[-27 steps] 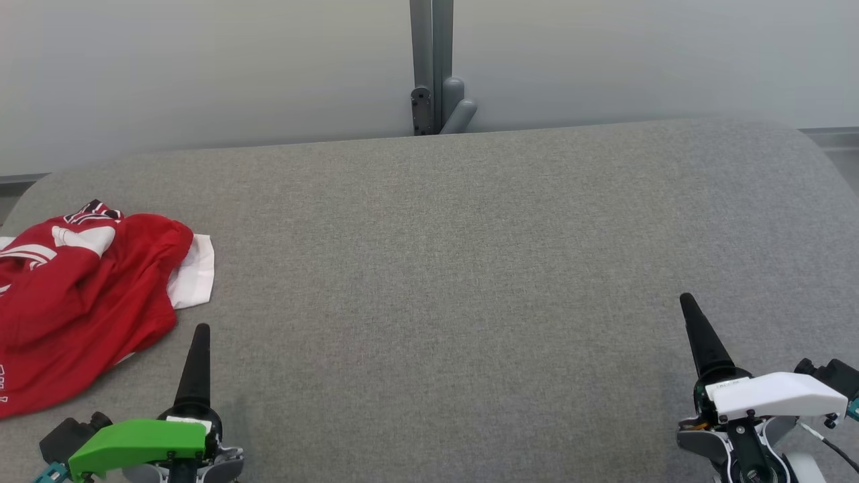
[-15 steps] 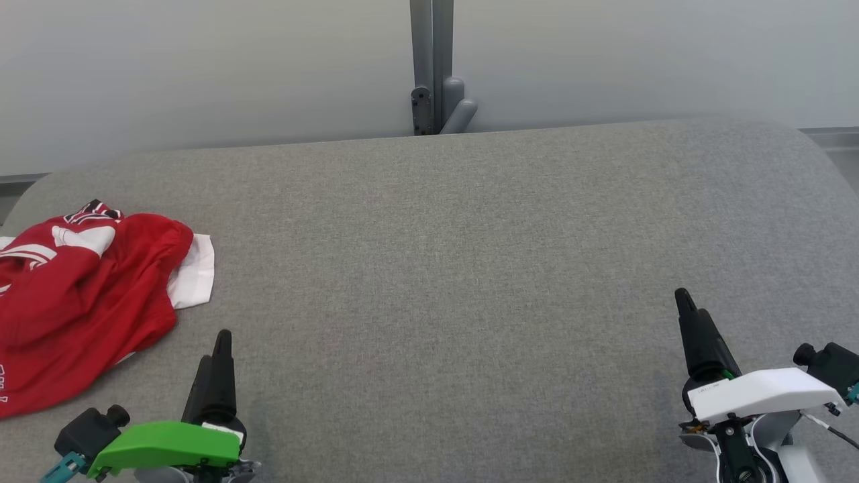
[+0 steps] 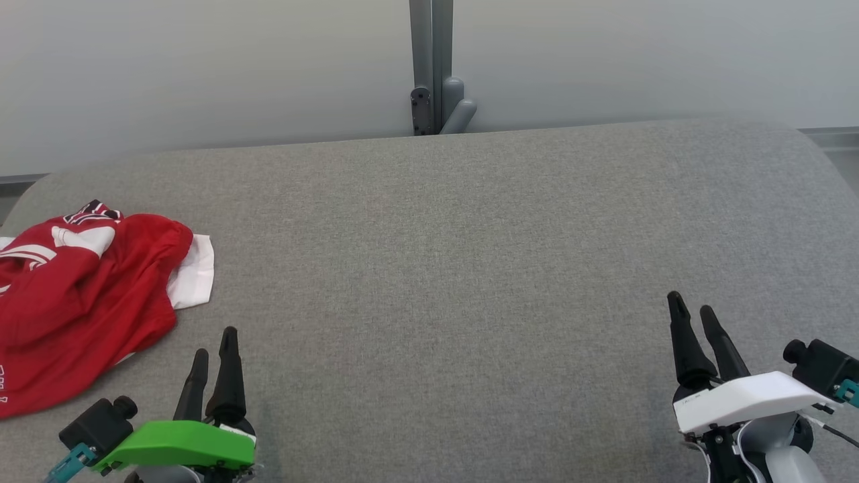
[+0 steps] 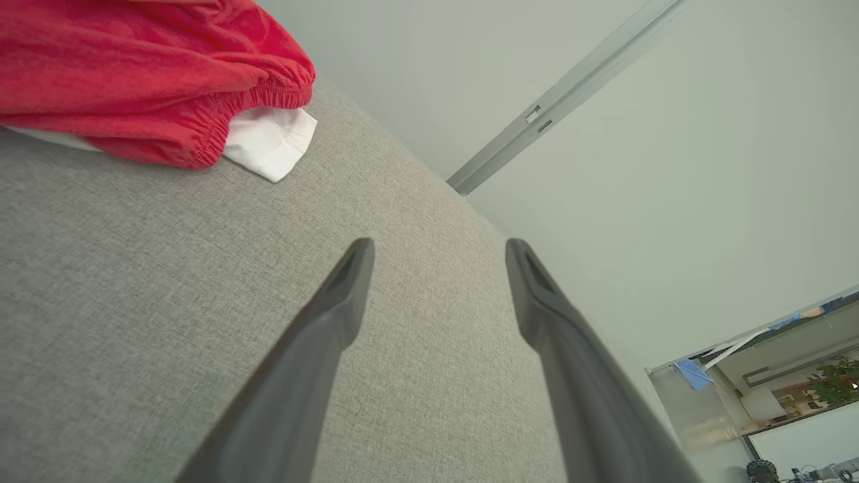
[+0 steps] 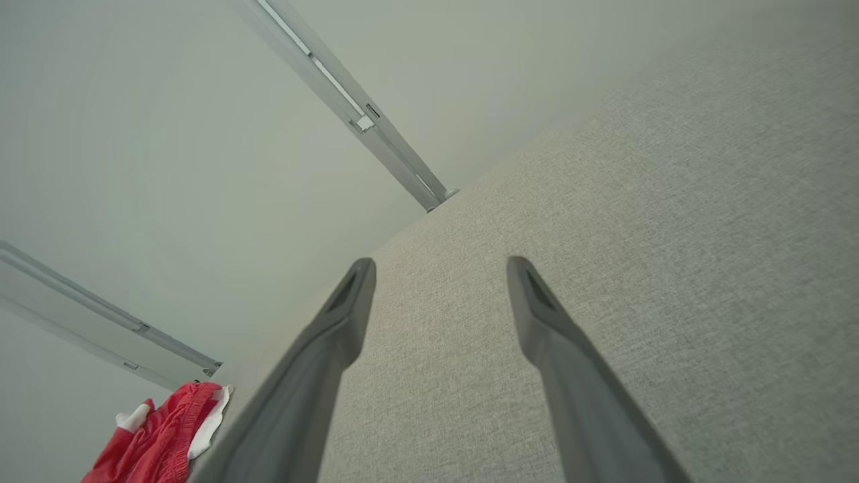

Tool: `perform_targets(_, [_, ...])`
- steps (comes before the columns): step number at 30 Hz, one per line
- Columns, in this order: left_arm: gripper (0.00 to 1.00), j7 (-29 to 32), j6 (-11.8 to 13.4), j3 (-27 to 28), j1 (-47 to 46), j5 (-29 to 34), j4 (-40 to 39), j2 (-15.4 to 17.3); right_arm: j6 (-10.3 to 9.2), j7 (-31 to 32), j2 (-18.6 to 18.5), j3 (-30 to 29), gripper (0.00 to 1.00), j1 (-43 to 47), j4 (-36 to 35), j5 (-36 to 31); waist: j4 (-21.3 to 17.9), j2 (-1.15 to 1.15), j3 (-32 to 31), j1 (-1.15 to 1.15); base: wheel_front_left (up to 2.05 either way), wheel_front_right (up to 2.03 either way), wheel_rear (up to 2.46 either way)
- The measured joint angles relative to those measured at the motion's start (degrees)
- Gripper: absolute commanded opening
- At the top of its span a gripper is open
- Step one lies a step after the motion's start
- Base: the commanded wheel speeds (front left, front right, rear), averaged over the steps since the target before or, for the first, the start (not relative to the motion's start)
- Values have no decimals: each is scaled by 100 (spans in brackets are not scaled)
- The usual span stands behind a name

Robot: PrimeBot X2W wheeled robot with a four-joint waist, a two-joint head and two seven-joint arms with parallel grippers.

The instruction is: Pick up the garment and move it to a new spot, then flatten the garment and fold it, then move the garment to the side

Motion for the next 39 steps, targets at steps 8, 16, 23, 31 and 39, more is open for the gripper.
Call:
perform_targets(8, [100,-152,15,-23,43,556,-14,1,0,-152,-29,19,100,23,-32,-668,-9,0,-2,0,0,0,0])
perform_targets(16, [100,-290,15,-81,72,1167,-13,3,0,-283,-51,40,100,53,-60,-1283,-14,0,-4,0,0,0,0])
perform_targets(23, [100,-394,15,-127,91,1634,-23,4,1,-400,-52,51,100,87,-70,-1782,-13,0,4,0,0,0,0])
perform_targets(31, [100,-505,15,-123,94,2148,-22,7,1,-504,-52,46,100,94,-74,-2301,-7,0,-4,0,0,0,0])
perform_targets(39, [100,-620,-3,-79,98,2587,16,9,1,-612,-57,8,100,107,-74,-2746,-17,0,-9,0,0,0,0])
